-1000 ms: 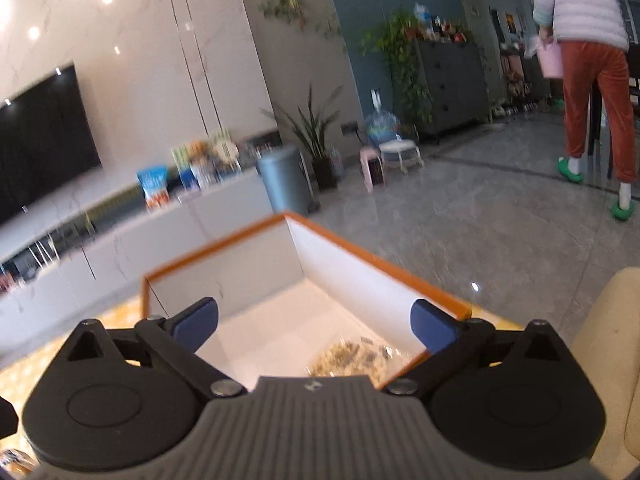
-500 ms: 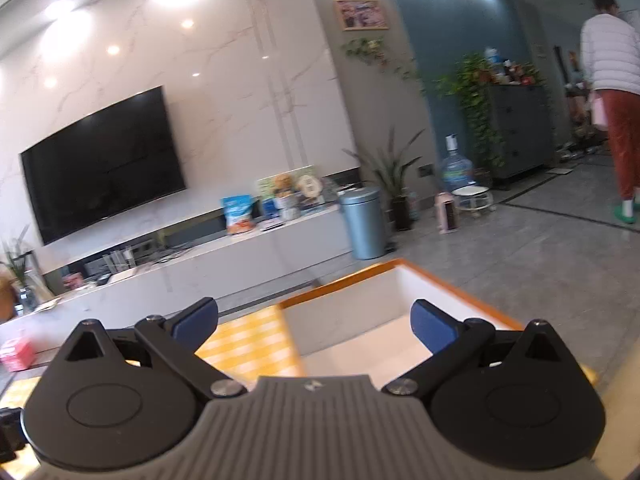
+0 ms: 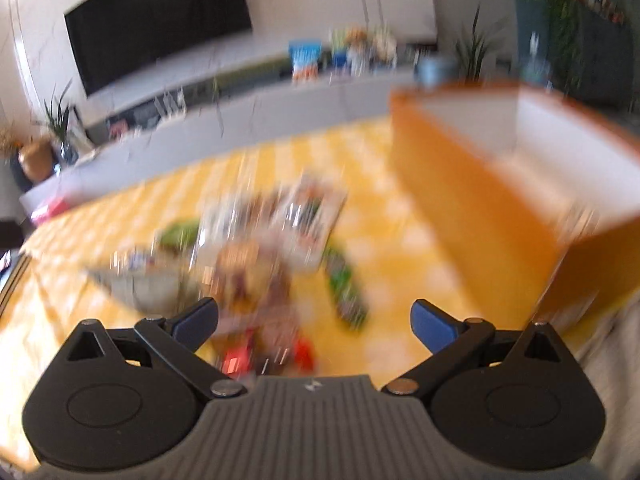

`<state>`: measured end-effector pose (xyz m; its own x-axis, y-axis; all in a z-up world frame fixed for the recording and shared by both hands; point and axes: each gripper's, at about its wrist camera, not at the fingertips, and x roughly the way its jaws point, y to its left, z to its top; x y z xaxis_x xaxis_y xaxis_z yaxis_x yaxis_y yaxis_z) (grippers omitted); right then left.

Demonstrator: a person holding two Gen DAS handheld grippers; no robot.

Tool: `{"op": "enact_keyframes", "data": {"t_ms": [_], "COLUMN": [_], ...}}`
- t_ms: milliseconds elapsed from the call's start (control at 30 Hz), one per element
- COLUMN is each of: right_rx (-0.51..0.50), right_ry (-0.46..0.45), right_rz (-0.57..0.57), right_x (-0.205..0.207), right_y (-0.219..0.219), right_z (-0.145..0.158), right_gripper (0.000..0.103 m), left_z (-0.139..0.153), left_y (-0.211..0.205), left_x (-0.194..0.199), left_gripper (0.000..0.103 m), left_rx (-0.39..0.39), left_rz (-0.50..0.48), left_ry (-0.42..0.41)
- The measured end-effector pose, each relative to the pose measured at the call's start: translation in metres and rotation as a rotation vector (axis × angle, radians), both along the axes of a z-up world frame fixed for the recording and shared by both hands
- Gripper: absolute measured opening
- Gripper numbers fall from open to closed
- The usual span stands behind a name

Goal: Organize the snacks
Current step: 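Return to the table and grasp the red-capped candy bottle with the right tool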

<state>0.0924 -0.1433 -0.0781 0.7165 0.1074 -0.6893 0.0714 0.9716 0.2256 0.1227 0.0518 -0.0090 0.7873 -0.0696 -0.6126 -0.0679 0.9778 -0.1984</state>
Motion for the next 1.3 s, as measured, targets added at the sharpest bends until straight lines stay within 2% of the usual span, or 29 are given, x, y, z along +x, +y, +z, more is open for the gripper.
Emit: {"op": "enact_keyframes", "data": {"t_ms": [133, 267, 500, 533, 600, 700, 767, 833, 967, 1300], "right_rx": [0.095, 0.101, 0.035, 0.018, -0.016, -0.021, -0.017, -0.018, -0.057, -0.136], "right_ry": [0.071, 0.014, 0.03, 0.031, 0.03, 0.027, 0.029, 0.04, 0.052, 0.092], "right_rz": [-0.063, -0.081, -0.148, -0.153, -0.165, -0.154, -0.121, -0.083, -0.062, 0.001], "right_x": [-0.006, -0.004, 0.007, 0.006, 0.007, 0.004, 0.003, 0.0, -0.004, -0.002], "right_y": [0.01, 0.028, 0.05, 0.05, 0.052, 0.049, 0.048, 0.047, 0.044, 0.039], "right_z": [-0.027, -0.026, -0.029, -0.027, -0.026, -0.025, -0.024, -0.021, -0.019, -0.018], "right_gripper": [0.1, 0.1, 0.099, 0.098, 0.088, 0.076, 0.06, 0.052, 0.044, 0.042], "left_z": [-0.016, -0.026, -0.032, -0.032, -0.032, -0.033, -0.033, -0.033, -0.031, -0.027], "left_y": [-0.004, -0.005, -0.001, 0.0, 0.002, 0.005, 0.005, 0.004, 0.001, -0.003], "left_x": [0.004, 0.006, 0.011, 0.011, 0.013, 0.015, 0.015, 0.014, 0.012, 0.008], "left_gripper": [0.093, 0.093, 0.093, 0.093, 0.093, 0.093, 0.093, 0.093, 0.093, 0.093], "left_rx": [0.046, 0.049, 0.047, 0.045, 0.035, 0.025, 0.027, 0.035, 0.047, 0.063], "left_rz": [0.005, 0.011, 0.018, 0.022, 0.027, 0.027, 0.029, 0.031, 0.024, 0.006], "left_ry": [0.046, 0.073, 0.096, 0.098, 0.106, 0.115, 0.118, 0.121, 0.115, 0.1]}}
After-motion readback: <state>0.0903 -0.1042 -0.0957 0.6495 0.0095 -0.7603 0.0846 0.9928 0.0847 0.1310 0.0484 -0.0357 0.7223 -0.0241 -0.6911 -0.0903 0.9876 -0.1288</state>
